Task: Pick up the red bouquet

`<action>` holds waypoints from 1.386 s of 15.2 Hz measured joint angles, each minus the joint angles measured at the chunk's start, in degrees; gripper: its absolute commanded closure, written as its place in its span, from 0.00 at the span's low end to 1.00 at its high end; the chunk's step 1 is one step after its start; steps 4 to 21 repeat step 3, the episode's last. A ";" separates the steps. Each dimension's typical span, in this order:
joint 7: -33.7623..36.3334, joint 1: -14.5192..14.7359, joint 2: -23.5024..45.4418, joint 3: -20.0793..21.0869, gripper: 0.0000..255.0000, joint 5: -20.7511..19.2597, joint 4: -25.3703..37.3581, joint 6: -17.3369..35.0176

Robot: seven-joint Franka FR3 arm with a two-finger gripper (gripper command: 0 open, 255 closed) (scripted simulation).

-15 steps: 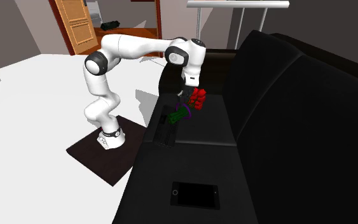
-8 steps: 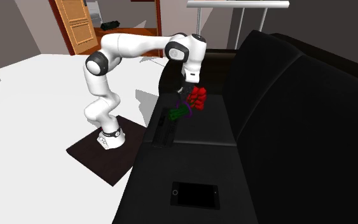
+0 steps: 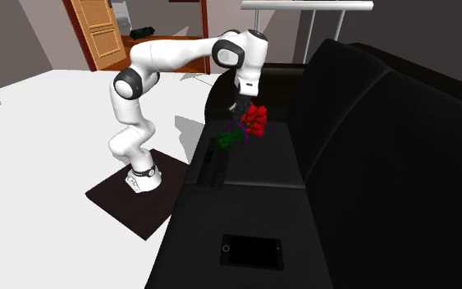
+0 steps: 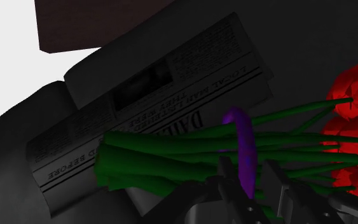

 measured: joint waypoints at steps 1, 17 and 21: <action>0.30 0.20 0.77 0.11 1.00 -0.14 1.78 -1.01; 0.34 0.23 1.29 0.11 1.00 -0.24 3.82 -2.54; 0.34 0.23 1.29 0.11 1.00 -0.24 3.82 -2.54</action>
